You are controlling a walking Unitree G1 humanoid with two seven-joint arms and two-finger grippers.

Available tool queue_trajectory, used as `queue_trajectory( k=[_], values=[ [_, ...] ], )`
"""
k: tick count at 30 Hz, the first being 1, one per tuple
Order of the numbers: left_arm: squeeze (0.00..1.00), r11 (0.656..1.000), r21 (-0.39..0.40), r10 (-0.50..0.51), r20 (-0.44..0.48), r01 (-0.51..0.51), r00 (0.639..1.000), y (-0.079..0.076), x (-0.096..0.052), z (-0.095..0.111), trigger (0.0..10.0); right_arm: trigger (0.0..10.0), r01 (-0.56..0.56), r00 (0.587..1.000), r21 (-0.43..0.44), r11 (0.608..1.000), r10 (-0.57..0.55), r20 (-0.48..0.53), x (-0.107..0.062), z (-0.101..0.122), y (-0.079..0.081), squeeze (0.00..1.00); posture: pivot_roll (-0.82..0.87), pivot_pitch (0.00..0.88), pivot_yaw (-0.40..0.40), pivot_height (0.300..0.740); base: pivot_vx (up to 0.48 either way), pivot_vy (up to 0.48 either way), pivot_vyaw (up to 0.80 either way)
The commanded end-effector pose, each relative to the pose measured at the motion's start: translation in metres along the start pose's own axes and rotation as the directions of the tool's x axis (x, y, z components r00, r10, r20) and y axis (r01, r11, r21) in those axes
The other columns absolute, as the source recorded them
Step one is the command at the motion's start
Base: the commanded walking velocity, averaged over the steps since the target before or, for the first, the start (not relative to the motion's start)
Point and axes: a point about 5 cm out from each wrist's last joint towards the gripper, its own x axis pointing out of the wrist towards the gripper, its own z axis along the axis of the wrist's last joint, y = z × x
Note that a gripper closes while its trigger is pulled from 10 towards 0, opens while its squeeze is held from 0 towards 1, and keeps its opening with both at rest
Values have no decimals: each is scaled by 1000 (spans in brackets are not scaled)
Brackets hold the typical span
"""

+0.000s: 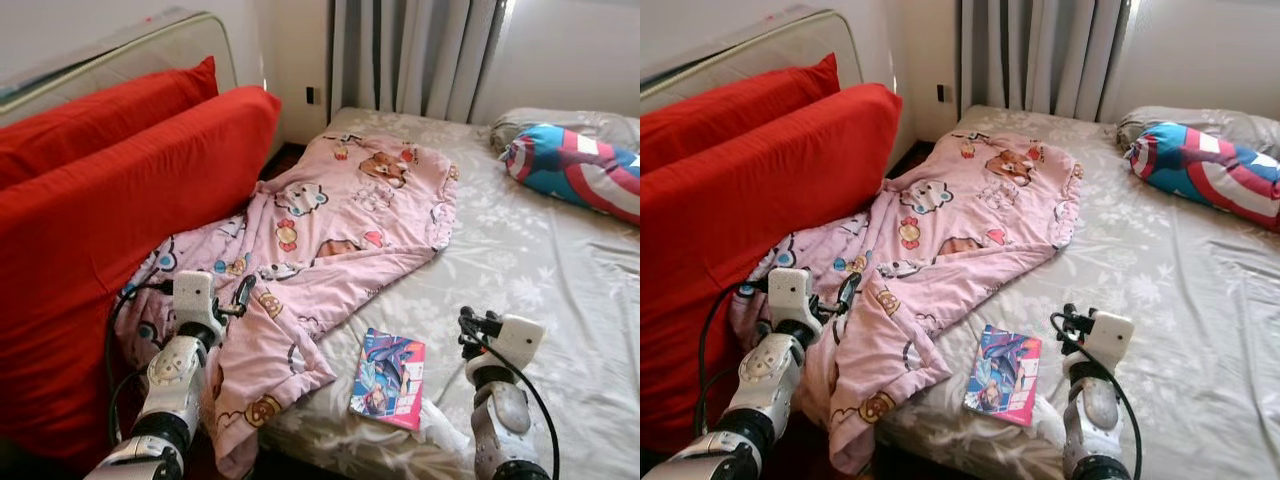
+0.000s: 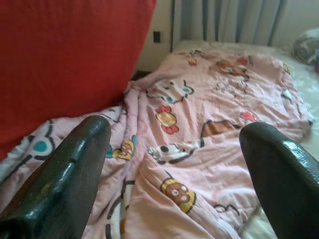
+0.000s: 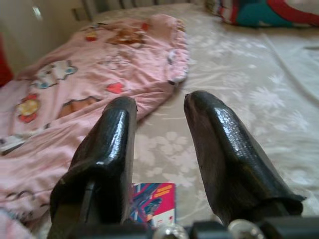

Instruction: Clean up the room

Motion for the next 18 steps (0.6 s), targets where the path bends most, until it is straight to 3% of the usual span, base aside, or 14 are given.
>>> queue_trajectory(
  k=[1, 4, 11, 18],
  values=[
    [0, 1000, 4, 11, 6, -11, 1000, 5, -4, 0, 10000, 10000, -41, 998, -35, 999, 42, 42, -3, 4, 4, 0, -84, 0, 41, 740, 0, 0, 0],
    [0, 1000, 8, 9, 24, -9, 1000, 5, -11, 0, 10000, 10000, -62, 995, -61, 996, 66, 77, -7, 7, 4, 0, -93, 0, 32, 740, 0, 0, 0],
    [0, 999, 45, 7, 33, -8, 999, 9, -47, -7, 10000, 10000, -90, 977, -133, 987, 114, 182, -25, 29, -5, 0, -104, 0, 1, 740, 0, 0, 0],
    [0, 997, 72, 16, 4, -16, 1000, 18, -69, -12, 10000, 10000, -102, 978, -139, 985, 125, 168, -42, 31, -8, 0, -96, 2, -32, 740, 0, 0, 0]
  ],
)
